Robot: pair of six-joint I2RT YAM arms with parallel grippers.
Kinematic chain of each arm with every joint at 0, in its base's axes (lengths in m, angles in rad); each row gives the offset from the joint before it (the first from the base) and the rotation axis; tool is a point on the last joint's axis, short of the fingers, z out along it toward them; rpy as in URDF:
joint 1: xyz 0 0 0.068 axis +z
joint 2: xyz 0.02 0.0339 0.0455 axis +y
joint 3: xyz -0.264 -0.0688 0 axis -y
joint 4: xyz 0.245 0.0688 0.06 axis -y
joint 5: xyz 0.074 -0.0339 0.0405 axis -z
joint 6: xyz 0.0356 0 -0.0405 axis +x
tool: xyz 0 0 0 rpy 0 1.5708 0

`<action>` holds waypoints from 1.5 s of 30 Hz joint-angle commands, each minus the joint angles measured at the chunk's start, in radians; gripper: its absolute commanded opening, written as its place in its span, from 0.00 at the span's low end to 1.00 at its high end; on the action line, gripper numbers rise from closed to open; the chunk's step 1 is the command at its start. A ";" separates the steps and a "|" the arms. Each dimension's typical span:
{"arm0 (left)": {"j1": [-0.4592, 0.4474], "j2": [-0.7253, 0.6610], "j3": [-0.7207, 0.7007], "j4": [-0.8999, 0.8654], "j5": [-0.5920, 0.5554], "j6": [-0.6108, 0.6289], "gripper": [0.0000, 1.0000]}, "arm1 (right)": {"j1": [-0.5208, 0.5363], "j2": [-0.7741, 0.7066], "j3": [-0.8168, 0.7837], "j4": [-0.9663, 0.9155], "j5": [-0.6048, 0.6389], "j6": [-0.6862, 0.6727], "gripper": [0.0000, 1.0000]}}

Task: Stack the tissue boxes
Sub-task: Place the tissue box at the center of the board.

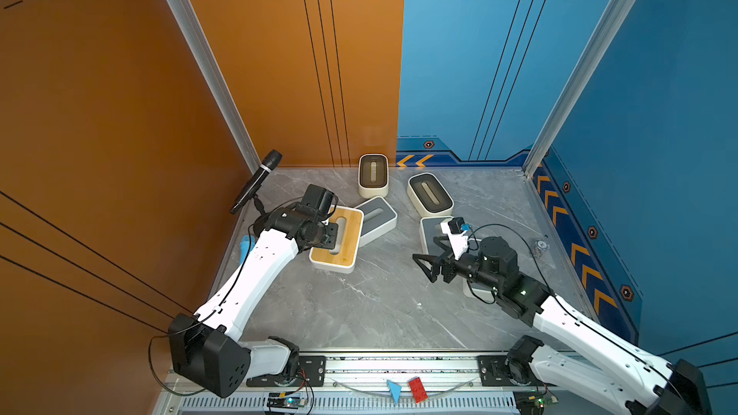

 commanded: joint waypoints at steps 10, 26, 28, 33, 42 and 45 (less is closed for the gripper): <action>-0.102 0.047 0.061 -0.005 0.059 0.212 0.45 | -0.025 -0.212 -0.054 -0.398 0.044 0.143 1.00; -0.200 0.090 0.043 0.125 0.184 0.453 0.45 | -0.103 -0.314 -0.112 -0.490 -0.094 0.221 1.00; -0.220 0.077 0.011 0.170 0.196 0.487 0.45 | -0.103 -0.314 -0.117 -0.491 -0.102 0.225 1.00; -0.241 0.012 -0.095 0.325 0.289 0.558 0.44 | -0.104 -0.335 -0.110 -0.494 -0.137 0.239 1.00; -0.243 -0.041 -0.157 0.363 0.453 0.715 0.43 | -0.101 -0.378 -0.097 -0.559 -0.136 0.265 1.00; -0.242 -0.028 -0.145 0.341 0.459 0.724 0.43 | -0.090 -0.393 -0.099 -0.575 -0.136 0.278 1.00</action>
